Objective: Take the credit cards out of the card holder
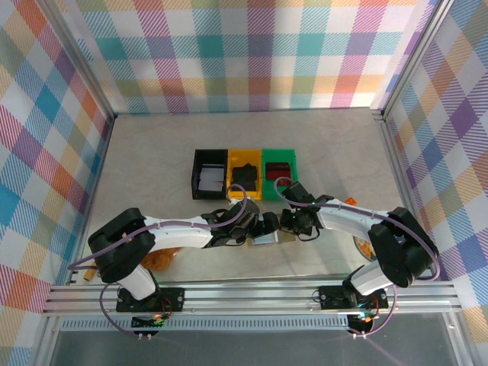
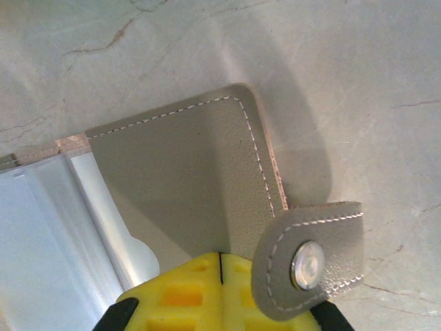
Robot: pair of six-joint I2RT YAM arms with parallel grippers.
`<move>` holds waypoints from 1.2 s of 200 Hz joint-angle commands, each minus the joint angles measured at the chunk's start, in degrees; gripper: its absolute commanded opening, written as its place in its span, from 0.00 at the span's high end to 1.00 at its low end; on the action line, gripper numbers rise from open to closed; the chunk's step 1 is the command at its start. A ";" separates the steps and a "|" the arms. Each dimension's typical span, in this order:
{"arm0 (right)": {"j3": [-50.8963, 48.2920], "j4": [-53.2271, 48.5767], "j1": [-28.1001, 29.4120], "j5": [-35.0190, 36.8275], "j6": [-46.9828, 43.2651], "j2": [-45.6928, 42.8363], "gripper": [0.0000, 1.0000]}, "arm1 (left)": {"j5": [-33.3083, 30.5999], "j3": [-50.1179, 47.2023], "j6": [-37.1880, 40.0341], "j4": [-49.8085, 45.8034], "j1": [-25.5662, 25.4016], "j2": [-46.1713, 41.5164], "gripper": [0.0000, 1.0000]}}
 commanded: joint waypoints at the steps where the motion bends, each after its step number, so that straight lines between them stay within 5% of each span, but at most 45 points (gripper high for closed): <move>1: -1.71 -2.42 0.94 -1.85 0.60 0.72 1.00 | 2.06 2.62 0.09 3.82 -1.00 1.05 0.00; 240: -2.85 -1.56 0.96 -4.21 1.90 -2.44 1.00 | 4.89 9.16 -1.63 7.82 -1.44 0.35 0.00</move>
